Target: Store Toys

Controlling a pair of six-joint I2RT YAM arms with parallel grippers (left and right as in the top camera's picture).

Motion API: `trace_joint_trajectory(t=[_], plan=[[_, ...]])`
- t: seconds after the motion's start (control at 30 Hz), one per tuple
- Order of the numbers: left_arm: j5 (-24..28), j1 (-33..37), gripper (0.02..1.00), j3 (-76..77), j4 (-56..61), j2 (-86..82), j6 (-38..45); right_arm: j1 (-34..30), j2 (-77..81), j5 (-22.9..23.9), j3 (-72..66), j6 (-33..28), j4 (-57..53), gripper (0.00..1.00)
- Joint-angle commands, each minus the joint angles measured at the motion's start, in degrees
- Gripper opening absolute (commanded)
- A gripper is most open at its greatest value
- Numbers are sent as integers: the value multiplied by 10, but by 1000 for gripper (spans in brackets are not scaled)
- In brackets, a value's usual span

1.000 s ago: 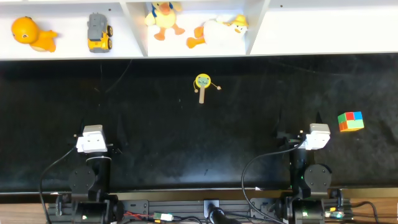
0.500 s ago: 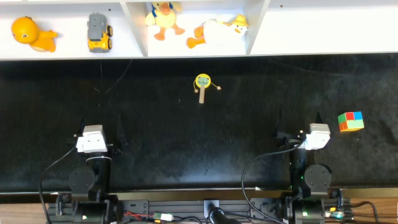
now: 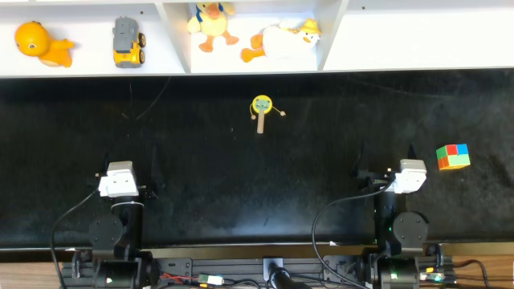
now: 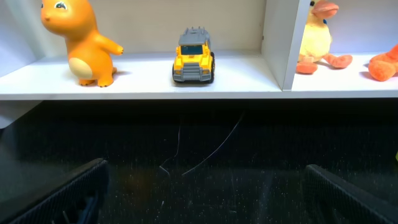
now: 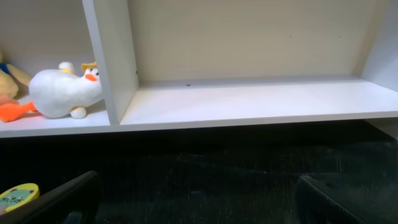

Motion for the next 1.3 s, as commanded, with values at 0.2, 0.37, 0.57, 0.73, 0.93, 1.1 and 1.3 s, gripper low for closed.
trace_joint_trajectory(t=[0.2, 0.37, 0.57, 0.73, 0.93, 1.1, 1.3], plan=[[2, 4, 996, -2, 1, -5, 9, 54, 3, 41, -7, 5, 5, 996], [2, 4, 998, -2, 1, -5, 9, 125, 50, 162, 5, 94, -9, 1000], [2, 4, 998, -2, 1, -5, 9, 225, 127, 302, 86, 232, -156, 996], [2, 4, 998, -2, 1, -5, 9, 296, 241, 330, 206, 305, -274, 996], [2, 4, 998, -2, 1, -5, 9, 344, 398, 296, 366, 371, -424, 993], [2, 4, 998, -2, 1, -5, 9, 356, 522, 249, 457, 402, -473, 996], [2, 4, 998, -2, 1, -5, 9, 356, 648, 184, 541, 401, -472, 996]])
